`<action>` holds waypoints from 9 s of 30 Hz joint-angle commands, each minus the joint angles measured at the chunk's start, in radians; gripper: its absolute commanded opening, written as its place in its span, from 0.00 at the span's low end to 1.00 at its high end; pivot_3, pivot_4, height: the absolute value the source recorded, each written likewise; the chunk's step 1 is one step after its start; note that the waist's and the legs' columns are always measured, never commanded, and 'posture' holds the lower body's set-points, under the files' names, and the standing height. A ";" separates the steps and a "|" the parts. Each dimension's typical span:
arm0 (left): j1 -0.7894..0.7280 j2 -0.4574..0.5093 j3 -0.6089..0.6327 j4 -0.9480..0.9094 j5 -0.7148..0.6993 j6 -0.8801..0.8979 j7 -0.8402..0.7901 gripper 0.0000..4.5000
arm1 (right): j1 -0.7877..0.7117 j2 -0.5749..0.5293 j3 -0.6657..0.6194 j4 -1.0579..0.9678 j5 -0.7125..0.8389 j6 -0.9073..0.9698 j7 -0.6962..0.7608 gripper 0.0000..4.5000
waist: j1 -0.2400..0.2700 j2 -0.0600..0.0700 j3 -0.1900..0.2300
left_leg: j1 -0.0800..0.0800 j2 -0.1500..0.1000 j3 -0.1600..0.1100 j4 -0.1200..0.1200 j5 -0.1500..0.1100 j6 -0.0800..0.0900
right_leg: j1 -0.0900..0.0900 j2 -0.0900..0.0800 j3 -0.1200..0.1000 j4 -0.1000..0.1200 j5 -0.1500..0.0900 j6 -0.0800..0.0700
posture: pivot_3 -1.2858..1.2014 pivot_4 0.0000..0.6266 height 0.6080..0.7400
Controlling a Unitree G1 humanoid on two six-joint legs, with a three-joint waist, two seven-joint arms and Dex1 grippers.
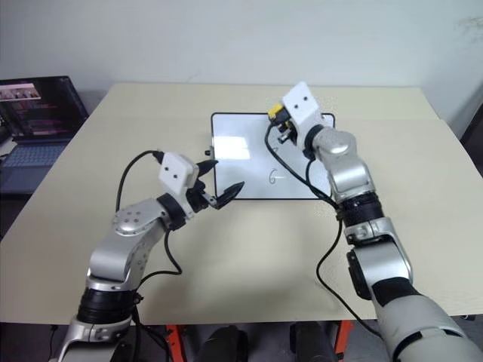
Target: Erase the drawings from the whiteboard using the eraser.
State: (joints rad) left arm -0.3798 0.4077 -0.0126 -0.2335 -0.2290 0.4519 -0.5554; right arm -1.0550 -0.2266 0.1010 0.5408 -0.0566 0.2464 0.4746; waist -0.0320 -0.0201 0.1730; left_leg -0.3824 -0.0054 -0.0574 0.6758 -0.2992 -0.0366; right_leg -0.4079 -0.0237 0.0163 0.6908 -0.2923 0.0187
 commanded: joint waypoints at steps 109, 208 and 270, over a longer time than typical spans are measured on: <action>0.016 0.013 0.032 -0.102 -0.015 0.019 0.061 1.00 | 0.304 -0.035 0.060 -0.226 -0.046 0.018 -0.013 0.24 | 0.000 0.000 0.000 | 0.004 0.000 0.000 0.001 0.000 0.000 | 0.003 0.001 0.001 0.003 0.001 0.000 | 0.52 0.24 1.00; -0.004 0.036 0.014 -0.084 -0.027 0.042 -0.019 1.00 | 0.425 -0.065 0.013 -0.656 0.126 0.483 0.017 0.24 | 0.001 0.000 0.000 | 0.000 0.000 -0.001 -0.001 0.000 0.000 | 0.001 0.001 -0.001 -0.003 0.001 0.000 | 0.52 0.24 1.00; 0.044 0.051 0.008 -0.197 -0.037 0.087 -0.013 1.00 | 0.390 0.069 0.102 -0.105 -0.091 -0.184 -0.181 0.24 | -0.001 0.000 0.000 | 0.004 0.000 0.000 0.001 0.000 0.000 | 0.002 0.001 0.001 0.003 0.001 0.000 | 0.52 0.24 1.00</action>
State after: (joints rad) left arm -0.3119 0.4499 -0.0124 -0.3906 -0.2567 0.5404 -0.5752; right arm -0.6798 -0.1518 0.2008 0.4189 -0.1379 0.0510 0.2862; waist -0.0330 -0.0203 0.1727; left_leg -0.3785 -0.0051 -0.0571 0.6765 -0.2992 -0.0365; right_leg -0.4057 -0.0229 0.0170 0.6937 -0.2914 0.0192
